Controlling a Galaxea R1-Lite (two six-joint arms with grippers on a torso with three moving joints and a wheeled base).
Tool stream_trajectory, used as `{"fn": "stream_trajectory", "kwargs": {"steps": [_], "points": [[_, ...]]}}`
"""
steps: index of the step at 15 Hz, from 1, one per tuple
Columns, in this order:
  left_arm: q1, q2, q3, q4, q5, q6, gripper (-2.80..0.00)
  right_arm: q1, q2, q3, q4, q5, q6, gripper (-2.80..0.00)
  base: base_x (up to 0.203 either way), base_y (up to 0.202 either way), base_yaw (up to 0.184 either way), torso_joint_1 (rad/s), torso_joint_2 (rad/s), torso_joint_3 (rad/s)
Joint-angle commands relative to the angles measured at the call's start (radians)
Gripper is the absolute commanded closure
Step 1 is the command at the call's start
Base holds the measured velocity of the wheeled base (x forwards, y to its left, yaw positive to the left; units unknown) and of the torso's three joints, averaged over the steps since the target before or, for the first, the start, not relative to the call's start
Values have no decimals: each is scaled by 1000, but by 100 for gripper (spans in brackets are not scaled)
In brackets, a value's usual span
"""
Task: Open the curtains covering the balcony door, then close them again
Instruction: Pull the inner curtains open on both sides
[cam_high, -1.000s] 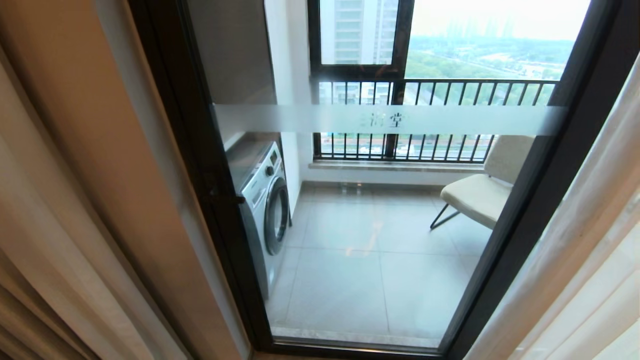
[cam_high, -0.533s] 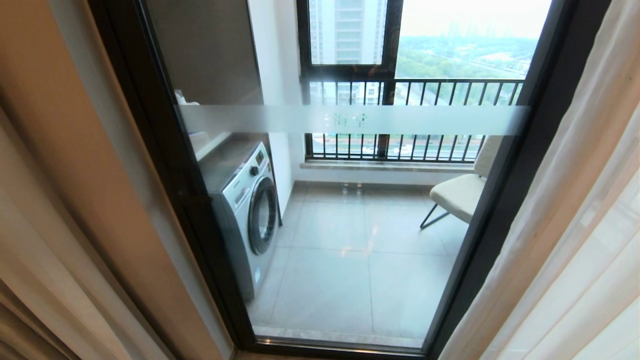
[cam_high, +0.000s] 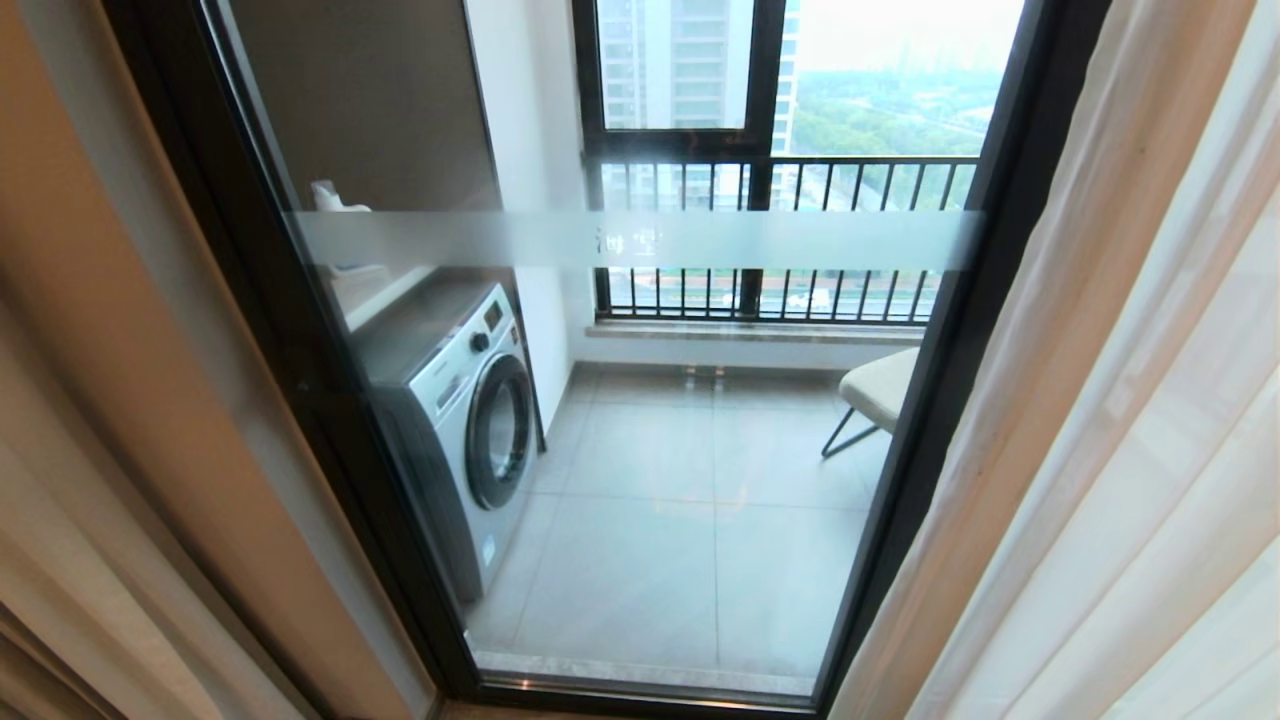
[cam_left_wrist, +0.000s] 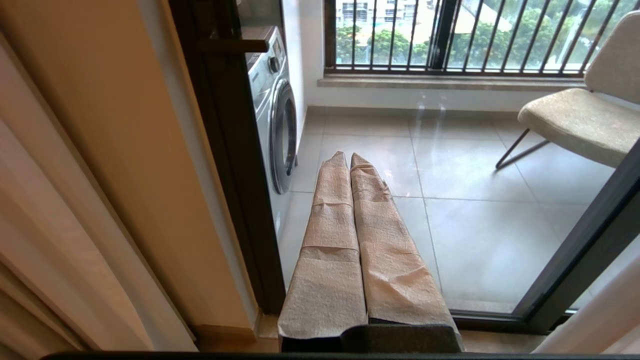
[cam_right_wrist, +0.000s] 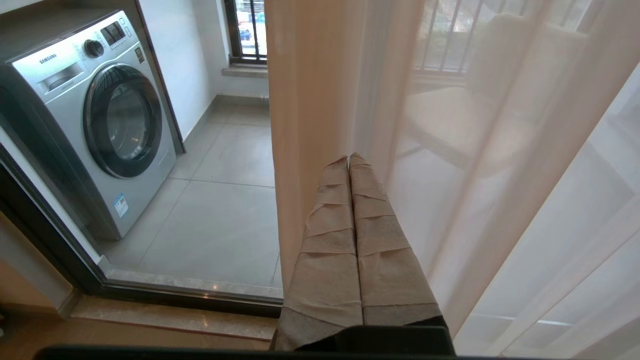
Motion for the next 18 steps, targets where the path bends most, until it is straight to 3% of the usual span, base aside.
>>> {"fn": "stream_trajectory", "kwargs": {"steps": [1,18], "points": [[0,-2,0,0,2,0,0,0,0,0,-1,0,0,0,0,0,0,0,0,0],[0,-2,0,0,3,0,0,0,0,0,-1,0,0,0,0,0,0,0,0,0]]}}
